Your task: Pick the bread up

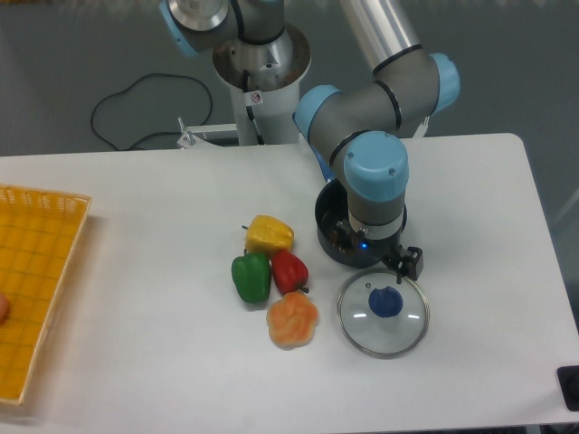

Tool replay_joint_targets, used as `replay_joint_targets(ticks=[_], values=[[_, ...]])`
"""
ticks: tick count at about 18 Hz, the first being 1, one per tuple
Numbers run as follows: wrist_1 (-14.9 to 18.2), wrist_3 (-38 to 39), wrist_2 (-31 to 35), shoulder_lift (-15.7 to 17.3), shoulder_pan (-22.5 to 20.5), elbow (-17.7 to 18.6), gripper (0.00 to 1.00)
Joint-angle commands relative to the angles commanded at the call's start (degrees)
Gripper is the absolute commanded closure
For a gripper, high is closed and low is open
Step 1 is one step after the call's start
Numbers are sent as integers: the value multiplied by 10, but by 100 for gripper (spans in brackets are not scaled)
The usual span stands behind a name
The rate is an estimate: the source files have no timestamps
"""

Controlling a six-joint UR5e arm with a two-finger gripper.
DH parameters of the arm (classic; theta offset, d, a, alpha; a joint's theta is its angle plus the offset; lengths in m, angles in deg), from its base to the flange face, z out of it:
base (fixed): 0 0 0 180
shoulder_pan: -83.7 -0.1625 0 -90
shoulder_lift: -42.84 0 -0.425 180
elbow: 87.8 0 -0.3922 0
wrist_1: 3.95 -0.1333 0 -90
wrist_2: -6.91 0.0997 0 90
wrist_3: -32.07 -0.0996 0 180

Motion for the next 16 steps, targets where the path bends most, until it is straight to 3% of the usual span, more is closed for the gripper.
replay_joint_targets(ticks=[5, 13, 16], values=[[2, 8, -12, -4, 0, -2, 0], [0, 146, -47, -17, 1, 10, 0], [-3, 165, -47, -26, 9, 9, 0]])
